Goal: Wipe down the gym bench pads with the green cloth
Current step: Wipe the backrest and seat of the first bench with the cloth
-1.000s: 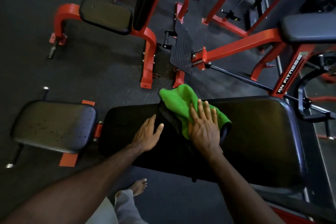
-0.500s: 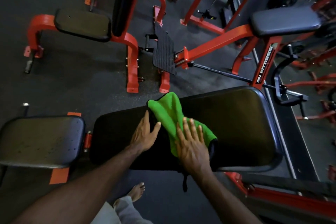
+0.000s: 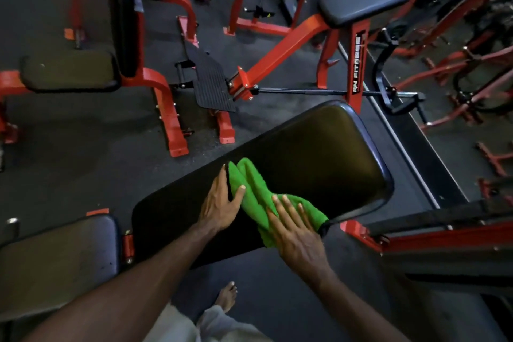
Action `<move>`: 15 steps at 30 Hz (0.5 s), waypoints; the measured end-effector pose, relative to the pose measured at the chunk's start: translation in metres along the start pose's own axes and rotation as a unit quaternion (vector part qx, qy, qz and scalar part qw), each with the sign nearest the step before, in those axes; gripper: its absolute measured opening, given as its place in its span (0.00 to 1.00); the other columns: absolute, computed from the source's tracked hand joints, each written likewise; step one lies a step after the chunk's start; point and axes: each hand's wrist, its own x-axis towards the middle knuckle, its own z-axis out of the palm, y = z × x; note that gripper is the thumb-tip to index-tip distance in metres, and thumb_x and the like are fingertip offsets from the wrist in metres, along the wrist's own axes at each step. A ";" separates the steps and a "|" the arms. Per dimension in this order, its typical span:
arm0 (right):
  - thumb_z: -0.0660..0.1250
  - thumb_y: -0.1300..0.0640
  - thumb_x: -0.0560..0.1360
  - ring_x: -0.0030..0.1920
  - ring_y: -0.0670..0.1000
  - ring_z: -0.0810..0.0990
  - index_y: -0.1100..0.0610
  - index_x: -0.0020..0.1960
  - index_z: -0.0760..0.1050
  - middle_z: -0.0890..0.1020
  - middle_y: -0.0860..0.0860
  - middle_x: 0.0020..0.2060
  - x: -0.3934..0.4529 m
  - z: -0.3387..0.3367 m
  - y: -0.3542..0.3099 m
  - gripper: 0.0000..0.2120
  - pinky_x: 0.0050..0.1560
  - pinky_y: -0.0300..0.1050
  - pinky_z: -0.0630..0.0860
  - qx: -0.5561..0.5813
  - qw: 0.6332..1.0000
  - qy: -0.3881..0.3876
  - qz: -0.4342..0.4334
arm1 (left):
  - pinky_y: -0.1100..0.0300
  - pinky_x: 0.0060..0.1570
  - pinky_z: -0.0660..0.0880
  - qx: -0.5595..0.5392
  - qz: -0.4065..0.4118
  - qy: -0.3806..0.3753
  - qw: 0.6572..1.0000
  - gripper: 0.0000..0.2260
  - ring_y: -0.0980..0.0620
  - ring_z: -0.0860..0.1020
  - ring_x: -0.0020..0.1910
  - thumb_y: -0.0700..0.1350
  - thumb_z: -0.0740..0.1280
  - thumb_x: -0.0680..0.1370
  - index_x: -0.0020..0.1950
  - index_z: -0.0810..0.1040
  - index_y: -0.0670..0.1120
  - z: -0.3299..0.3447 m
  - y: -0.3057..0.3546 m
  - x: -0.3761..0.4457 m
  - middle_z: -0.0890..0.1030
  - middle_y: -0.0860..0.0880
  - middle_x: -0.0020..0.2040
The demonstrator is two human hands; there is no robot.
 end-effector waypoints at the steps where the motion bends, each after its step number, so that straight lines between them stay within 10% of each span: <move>1: 0.59 0.52 0.82 0.83 0.56 0.54 0.53 0.78 0.70 0.58 0.54 0.83 0.000 -0.003 0.009 0.24 0.83 0.55 0.43 -0.006 1.000 0.010 -0.005 | 0.55 0.78 0.56 0.003 0.005 -0.008 1.000 0.39 0.48 0.57 0.82 0.60 0.63 0.83 0.85 0.46 0.48 -0.002 0.000 0.000 0.55 0.45 0.84; 7: 0.65 0.55 0.80 0.84 0.57 0.51 0.53 0.82 0.64 0.58 0.54 0.83 0.001 -0.014 -0.002 0.31 0.82 0.61 0.50 0.033 0.976 0.079 0.201 | 0.53 0.78 0.59 0.025 0.046 -0.020 0.998 0.39 0.48 0.61 0.80 0.60 0.64 0.82 0.85 0.47 0.49 -0.008 0.008 0.000 0.59 0.45 0.83; 15: 0.57 0.49 0.83 0.84 0.56 0.53 0.52 0.80 0.66 0.56 0.53 0.84 -0.011 -0.004 0.006 0.27 0.81 0.59 0.50 -0.004 0.997 0.034 0.071 | 0.52 0.78 0.58 0.070 0.056 -0.080 0.993 0.40 0.46 0.59 0.81 0.61 0.63 0.82 0.85 0.45 0.49 -0.019 0.014 0.003 0.55 0.44 0.84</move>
